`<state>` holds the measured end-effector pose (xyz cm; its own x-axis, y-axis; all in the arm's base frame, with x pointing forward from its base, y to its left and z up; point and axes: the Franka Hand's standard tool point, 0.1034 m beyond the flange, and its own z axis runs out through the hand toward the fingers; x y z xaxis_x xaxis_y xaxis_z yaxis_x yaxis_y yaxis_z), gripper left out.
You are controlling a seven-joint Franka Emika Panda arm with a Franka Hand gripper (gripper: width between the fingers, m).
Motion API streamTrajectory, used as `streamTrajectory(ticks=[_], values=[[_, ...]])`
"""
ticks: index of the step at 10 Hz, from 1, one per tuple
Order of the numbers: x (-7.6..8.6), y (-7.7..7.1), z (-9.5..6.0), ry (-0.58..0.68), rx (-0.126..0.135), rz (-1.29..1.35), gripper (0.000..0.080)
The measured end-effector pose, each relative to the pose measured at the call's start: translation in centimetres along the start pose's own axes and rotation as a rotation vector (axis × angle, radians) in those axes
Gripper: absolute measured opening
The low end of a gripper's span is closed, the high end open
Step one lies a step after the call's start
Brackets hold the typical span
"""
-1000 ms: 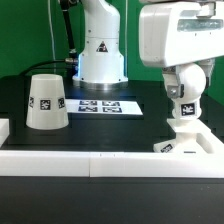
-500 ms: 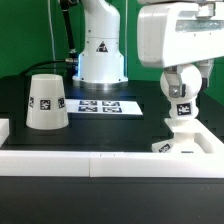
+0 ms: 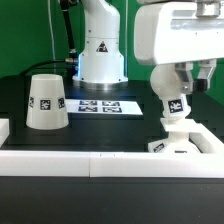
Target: Assemble lamp
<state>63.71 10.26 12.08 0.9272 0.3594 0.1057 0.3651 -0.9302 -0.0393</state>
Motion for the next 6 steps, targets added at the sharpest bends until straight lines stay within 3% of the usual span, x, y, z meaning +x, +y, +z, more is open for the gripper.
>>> streamTrajectory(ticks=[1, 2, 4, 6], values=[[0.0, -0.2, 0.1, -0.001, 0.001, 0.072, 0.0054], [0.0, -0.1, 0.1, -0.001, 0.001, 0.089, 0.0013], [0.0, -0.1, 0.1, -0.001, 0.001, 0.092, 0.0002], [-0.2, 0.8, 0.0, 0.0, -0.001, 0.029, 0.0001]])
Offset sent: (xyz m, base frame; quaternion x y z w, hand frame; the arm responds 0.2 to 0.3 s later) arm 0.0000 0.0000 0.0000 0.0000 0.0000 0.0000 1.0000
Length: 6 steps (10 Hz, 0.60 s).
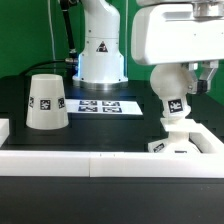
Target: Assemble lamp
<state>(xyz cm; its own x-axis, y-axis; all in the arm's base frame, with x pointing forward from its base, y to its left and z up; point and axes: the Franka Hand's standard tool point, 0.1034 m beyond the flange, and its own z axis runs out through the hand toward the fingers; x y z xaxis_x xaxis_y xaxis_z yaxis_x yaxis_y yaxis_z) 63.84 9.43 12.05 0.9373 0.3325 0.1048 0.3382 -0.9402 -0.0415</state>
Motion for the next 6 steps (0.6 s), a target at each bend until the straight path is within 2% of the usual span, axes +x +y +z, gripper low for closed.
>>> streamTrajectory(ticks=[2, 3, 4, 5, 6], values=[[0.4, 0.3, -0.7, 0.0, 0.001, 0.004, 0.0002], [0.4, 0.7, -1.0, -0.013, 0.006, 0.012, 0.0092], [0.4, 1.3, -1.3, -0.021, 0.009, 0.024, 0.0092], [0.3, 1.5, -1.5, -0.027, 0.011, 0.034, 0.0227], [0.4, 1.5, -1.8, -0.023, 0.01, 0.035, 0.0411]])
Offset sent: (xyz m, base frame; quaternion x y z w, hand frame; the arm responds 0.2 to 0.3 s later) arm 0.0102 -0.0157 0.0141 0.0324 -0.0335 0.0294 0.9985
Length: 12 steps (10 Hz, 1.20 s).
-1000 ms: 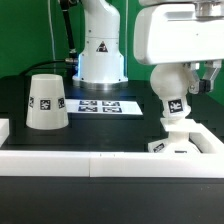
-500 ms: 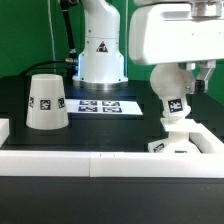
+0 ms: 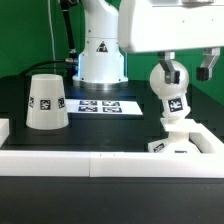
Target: Assemble lamp
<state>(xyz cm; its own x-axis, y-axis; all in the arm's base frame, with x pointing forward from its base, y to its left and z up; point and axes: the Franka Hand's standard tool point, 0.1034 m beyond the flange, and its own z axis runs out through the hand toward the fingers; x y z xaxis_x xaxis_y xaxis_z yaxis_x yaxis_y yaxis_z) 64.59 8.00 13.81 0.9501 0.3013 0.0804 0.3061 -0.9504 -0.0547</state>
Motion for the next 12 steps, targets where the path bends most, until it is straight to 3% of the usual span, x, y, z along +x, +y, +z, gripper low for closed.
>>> streamTrajectory(ticks=[1, 2, 3, 6, 8, 12], values=[[0.0, 0.0, -0.2, 0.002, 0.0, 0.001, 0.0545], [-0.2, 0.0, -0.6, 0.005, -0.001, 0.001, 0.0545], [-0.9, -0.2, -1.4, 0.009, -0.002, 0.002, 0.0665], [-3.1, 0.0, -1.7, 0.005, -0.004, 0.011, 0.0698], [-4.3, -0.4, -0.7, 0.012, -0.009, 0.012, 0.0698], [-5.1, 0.1, 0.9, -0.004, -0.009, 0.011, 0.0698]])
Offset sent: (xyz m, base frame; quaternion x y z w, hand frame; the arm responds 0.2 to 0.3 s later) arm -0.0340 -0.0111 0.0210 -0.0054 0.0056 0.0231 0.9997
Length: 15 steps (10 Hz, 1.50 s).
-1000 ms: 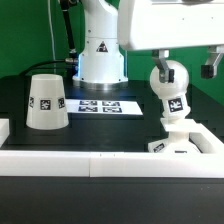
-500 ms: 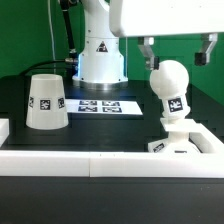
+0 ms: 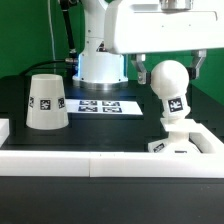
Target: Assemble lamp
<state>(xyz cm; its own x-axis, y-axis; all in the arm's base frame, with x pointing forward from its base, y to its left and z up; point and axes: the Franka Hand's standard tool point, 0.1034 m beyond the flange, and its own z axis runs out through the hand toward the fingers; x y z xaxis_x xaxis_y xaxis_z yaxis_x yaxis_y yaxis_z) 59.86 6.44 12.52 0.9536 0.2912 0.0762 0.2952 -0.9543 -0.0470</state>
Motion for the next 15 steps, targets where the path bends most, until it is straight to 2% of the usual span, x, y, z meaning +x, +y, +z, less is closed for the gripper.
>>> streamTrajectory(ticks=[2, 4, 5, 6, 9, 11, 15], values=[[-0.1, 0.0, 0.8, 0.002, -0.002, 0.0, 0.0698], [0.4, -0.2, 0.8, 0.002, -0.001, 0.0, 0.0698], [0.7, -0.2, 0.7, 0.007, -0.002, -0.001, 0.059], [0.7, -0.2, 0.8, 0.007, -0.002, -0.001, 0.0576], [0.7, -0.2, 0.8, 0.007, -0.003, -0.001, 0.0576], [1.1, -1.3, 0.9, 0.008, -0.001, 0.042, 0.0576], [2.0, -2.0, 0.5, 0.019, -0.031, 0.085, 0.0578]])
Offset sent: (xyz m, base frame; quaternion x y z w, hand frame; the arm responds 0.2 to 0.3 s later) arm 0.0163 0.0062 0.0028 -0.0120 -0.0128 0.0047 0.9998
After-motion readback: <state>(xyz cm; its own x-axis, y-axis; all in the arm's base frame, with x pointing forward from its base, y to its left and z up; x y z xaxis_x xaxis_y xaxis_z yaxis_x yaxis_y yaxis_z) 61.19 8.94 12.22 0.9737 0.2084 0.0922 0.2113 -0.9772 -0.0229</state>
